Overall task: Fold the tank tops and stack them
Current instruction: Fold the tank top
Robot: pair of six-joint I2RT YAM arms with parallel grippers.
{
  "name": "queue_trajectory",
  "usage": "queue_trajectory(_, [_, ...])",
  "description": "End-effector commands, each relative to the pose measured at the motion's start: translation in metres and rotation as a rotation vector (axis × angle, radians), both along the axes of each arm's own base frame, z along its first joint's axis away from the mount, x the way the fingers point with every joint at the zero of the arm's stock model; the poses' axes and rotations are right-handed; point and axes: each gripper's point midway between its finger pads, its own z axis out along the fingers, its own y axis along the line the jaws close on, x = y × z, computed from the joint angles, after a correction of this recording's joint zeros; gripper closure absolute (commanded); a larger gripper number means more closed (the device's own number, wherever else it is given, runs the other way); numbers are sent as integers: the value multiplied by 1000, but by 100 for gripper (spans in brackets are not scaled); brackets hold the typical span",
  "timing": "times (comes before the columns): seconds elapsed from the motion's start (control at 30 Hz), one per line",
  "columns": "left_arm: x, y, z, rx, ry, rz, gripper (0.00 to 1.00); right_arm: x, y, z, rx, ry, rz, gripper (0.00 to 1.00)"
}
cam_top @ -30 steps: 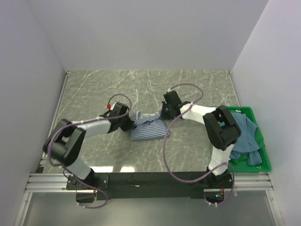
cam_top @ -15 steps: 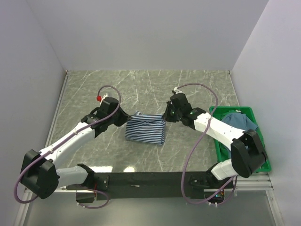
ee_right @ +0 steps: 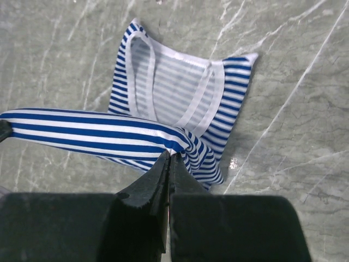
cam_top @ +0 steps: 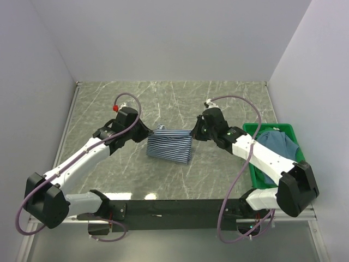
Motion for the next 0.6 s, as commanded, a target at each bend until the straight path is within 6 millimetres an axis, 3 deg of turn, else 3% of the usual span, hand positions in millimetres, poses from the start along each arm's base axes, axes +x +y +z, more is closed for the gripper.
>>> queue_trajectory(0.0, [12, -6, 21, -14, -57, -16, 100, 2, -7, 14, 4, -45, -35, 100])
queue_trajectory(0.3, [28, -21, 35, -5, -79, -53, 100, 3, -8, 7, 6, -39, -40, 100])
queue_trajectory(0.57, [-1, -9, 35, -45, -70, -33, 100, -15, -11, 26, 53, -65, -22, 100])
